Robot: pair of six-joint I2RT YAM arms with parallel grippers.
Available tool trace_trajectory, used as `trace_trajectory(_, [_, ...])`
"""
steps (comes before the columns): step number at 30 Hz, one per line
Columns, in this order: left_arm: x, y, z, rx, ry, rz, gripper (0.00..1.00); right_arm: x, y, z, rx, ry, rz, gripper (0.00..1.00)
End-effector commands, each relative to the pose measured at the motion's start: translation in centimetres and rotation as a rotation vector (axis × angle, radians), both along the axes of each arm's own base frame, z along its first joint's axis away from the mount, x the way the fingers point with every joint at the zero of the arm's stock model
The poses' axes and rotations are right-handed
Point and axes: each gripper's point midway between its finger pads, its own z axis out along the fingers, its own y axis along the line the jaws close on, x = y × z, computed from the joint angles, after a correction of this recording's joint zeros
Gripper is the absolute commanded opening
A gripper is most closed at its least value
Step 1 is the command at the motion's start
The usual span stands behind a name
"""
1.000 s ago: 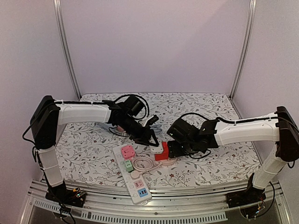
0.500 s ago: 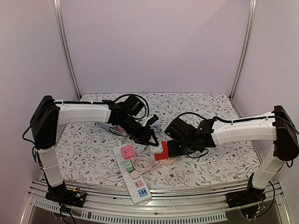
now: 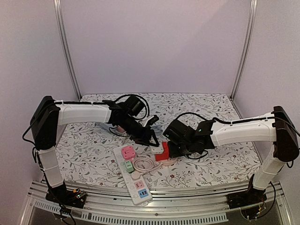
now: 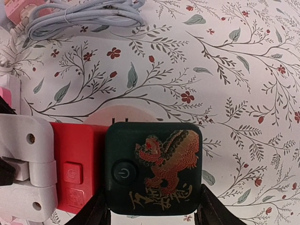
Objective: Pull the plug off the socket
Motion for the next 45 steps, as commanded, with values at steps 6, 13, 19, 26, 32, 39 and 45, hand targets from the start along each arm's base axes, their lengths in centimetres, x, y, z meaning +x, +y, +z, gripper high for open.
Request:
trace_trajectory(6, [-0.9, 1.3, -3.6, 0.12, 0.033, -0.01, 0.4, 0.6, 0.6, 0.5, 0.209, 0.032, -0.023, 0.43])
trace_trajectory(13, [-0.9, 1.3, -3.9, 0.126, 0.035, -0.008, 0.4, 0.4, 1.4, 2.1, 0.132, -0.041, 0.017, 0.41])
trace_trajectory(19, [-0.9, 1.4, -3.9, 0.129, 0.035, -0.009, 0.39, -0.1, 2.1, 2.6, 0.047, -0.09, 0.047, 0.4])
trace_trajectory(26, [-0.9, 1.4, -3.9, 0.13, 0.031, -0.009, 0.39, -0.3, 2.2, 2.4, 0.021, -0.098, 0.053, 0.4])
trace_trajectory(32, [-0.9, 1.4, -3.9, 0.13, 0.031, -0.01, 0.39, -0.1, 1.7, 2.1, 0.089, -0.063, 0.031, 0.39])
trace_trajectory(39, [-0.9, 1.4, -4.0, 0.133, 0.032, -0.009, 0.39, 0.4, 1.0, 2.3, 0.238, -0.017, -0.01, 0.38])
trace_trajectory(45, [-0.8, 1.4, -4.1, 0.134, 0.032, -0.01, 0.39, 0.2, 0.9, 3.1, 0.144, -0.074, 0.004, 0.37])
